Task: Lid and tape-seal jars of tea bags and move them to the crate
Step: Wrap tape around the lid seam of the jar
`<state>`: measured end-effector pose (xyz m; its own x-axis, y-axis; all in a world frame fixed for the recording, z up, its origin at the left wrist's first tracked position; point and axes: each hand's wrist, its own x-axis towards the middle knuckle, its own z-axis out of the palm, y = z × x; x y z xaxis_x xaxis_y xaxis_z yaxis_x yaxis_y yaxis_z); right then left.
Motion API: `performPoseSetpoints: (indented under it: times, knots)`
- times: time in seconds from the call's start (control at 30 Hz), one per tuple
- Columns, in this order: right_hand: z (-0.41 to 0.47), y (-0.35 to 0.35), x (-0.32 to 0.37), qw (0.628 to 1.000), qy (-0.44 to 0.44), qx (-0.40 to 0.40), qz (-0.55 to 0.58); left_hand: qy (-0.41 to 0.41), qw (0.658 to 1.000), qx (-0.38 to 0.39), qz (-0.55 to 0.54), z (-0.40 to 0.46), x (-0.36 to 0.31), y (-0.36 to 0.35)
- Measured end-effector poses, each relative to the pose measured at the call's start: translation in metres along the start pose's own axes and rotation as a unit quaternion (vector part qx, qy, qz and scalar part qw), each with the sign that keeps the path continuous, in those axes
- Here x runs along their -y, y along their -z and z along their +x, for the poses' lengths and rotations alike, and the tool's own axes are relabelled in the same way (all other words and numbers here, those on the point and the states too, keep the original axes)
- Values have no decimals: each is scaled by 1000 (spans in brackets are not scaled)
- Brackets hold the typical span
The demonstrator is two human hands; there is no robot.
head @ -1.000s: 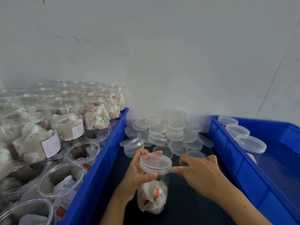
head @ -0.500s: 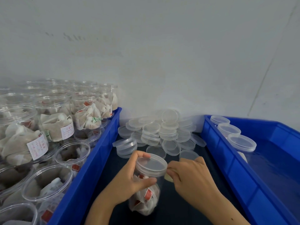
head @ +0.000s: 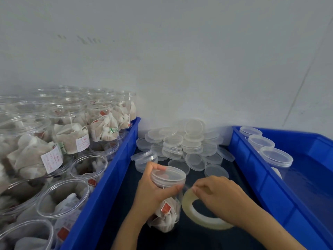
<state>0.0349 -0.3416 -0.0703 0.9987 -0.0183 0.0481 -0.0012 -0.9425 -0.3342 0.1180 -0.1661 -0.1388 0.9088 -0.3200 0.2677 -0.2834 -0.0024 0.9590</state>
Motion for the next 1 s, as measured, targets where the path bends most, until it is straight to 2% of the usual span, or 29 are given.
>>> performPoseSetpoints:
  times: [0.07,0.1,0.2,0.27,0.33,0.37,0.43,0.5,0.57,0.67,0.77,0.83,1.0]
  knots:
    - [2,7,-7,985,-12,97,144,3,1000,19,1,1,0,2]
    - [2,10,-9,964,-22,152,219,3,1000,29,3,1,0,3]
    - [2,12,-13,867,-37,316,383,-9,999,47,12,0,-4,3]
    - [2,10,-14,780,-47,403,477,-25,999,39,9,-1,-7,1]
    - [1,7,-13,690,-46,453,562,-45,999,29,-3,-1,-10,1]
    - [0,6,-12,659,-50,459,594,-54,998,27,-12,-2,-10,2]
    - [-3,2,-8,637,-74,439,629,-61,998,19,-29,-3,-10,4]
    - [-8,0,-4,669,-102,388,626,-59,997,8,-43,-4,-8,6]
    - [-13,4,1,750,-120,319,567,-55,997,6,-54,-4,-6,7]
    - [-20,14,9,882,-90,221,407,-48,995,25,-80,-2,-1,7]
    - [-20,18,17,971,-67,102,208,-37,993,39,-101,0,3,1]
    - [-22,17,19,993,-66,42,92,-36,994,34,-102,1,5,-1]
    - [-20,18,24,993,-54,45,-98,-24,992,42,-113,2,9,0]
